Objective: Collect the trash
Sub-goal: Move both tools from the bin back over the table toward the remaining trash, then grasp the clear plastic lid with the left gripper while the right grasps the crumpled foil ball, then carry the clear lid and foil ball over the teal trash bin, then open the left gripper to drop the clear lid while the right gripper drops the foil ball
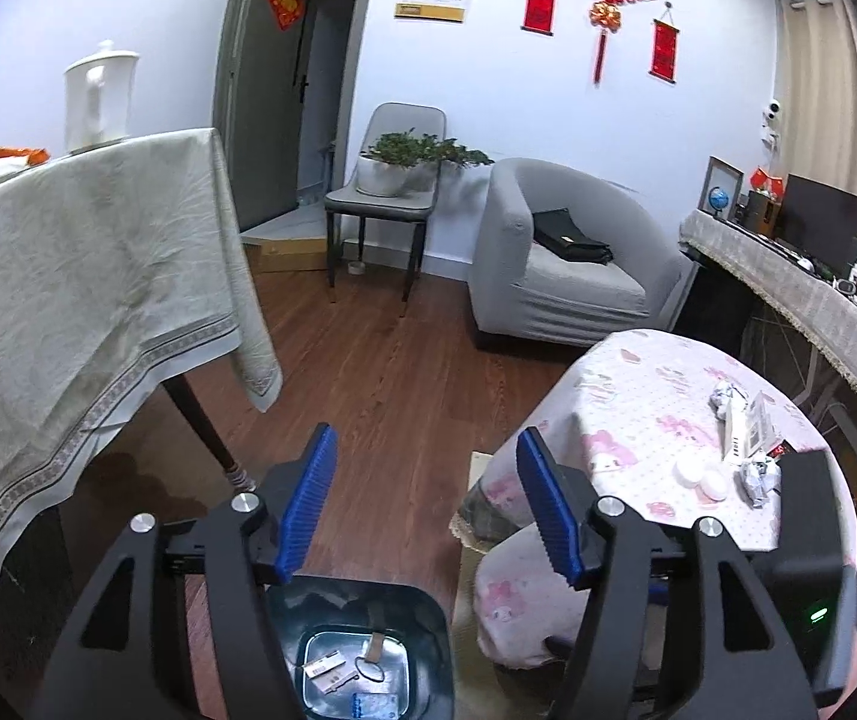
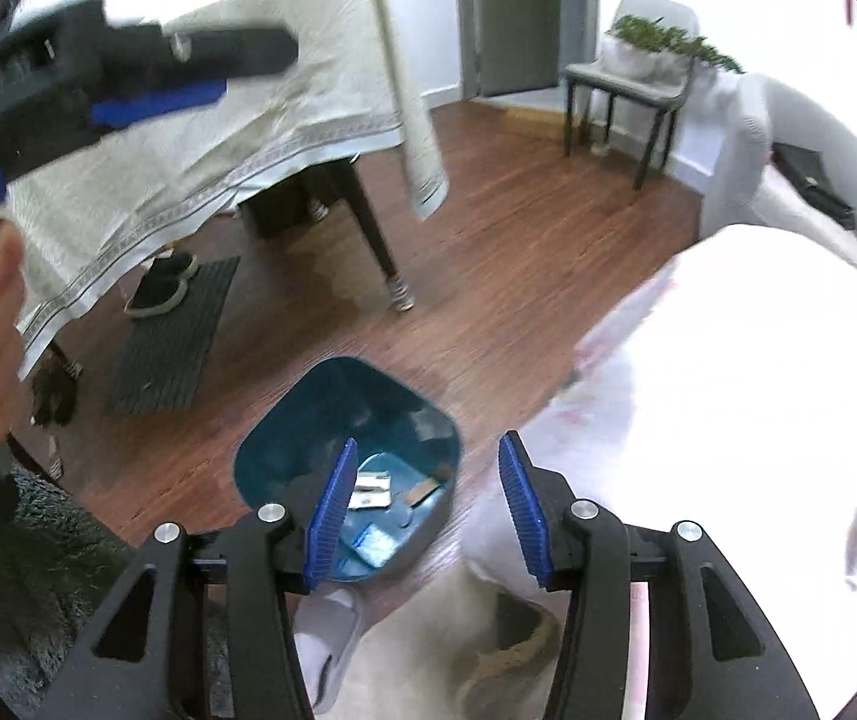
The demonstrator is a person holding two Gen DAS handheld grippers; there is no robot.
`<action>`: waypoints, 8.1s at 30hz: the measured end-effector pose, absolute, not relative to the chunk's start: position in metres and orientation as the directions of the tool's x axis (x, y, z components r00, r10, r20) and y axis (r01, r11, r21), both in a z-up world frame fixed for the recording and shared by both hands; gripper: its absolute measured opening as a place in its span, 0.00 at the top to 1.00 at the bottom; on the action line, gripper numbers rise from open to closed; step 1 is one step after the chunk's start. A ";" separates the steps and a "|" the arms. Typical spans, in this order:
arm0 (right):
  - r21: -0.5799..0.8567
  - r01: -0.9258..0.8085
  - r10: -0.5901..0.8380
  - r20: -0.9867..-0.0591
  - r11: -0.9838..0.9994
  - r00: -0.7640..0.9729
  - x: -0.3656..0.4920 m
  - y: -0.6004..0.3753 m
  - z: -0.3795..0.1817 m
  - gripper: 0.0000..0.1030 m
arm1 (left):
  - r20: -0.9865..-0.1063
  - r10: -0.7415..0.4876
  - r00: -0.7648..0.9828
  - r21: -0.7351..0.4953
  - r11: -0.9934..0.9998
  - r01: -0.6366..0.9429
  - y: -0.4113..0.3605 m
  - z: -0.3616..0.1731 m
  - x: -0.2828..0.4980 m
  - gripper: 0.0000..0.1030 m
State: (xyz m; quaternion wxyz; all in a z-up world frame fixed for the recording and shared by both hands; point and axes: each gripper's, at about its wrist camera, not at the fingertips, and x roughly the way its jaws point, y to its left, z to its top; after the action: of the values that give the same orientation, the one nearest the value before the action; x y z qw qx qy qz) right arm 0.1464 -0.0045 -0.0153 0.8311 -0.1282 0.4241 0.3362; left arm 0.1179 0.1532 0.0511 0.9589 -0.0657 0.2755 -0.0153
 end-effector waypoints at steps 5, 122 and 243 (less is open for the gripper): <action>0.068 -0.616 0.433 -0.771 0.785 0.467 0.153 -0.042 -0.008 0.45 | -0.528 -0.106 0.843 -0.141 0.989 0.036 0.129 0.050 0.127 0.33; 0.081 -0.345 0.297 -0.713 0.935 0.636 0.202 -0.150 0.011 0.52 | -0.656 -0.238 0.717 -0.129 0.970 0.205 0.059 -0.004 0.163 0.59; 0.076 -0.729 0.164 -0.985 0.680 0.050 0.158 0.135 -0.227 0.41 | -0.719 -0.018 0.694 -0.129 0.986 -0.108 0.255 -0.032 0.098 0.63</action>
State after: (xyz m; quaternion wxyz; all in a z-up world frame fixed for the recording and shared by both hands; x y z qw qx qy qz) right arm 0.1583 0.1346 -0.2269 0.6863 -0.2324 0.6075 0.3254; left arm 0.0980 0.2549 -0.0317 0.9169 -0.0809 0.3902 0.0245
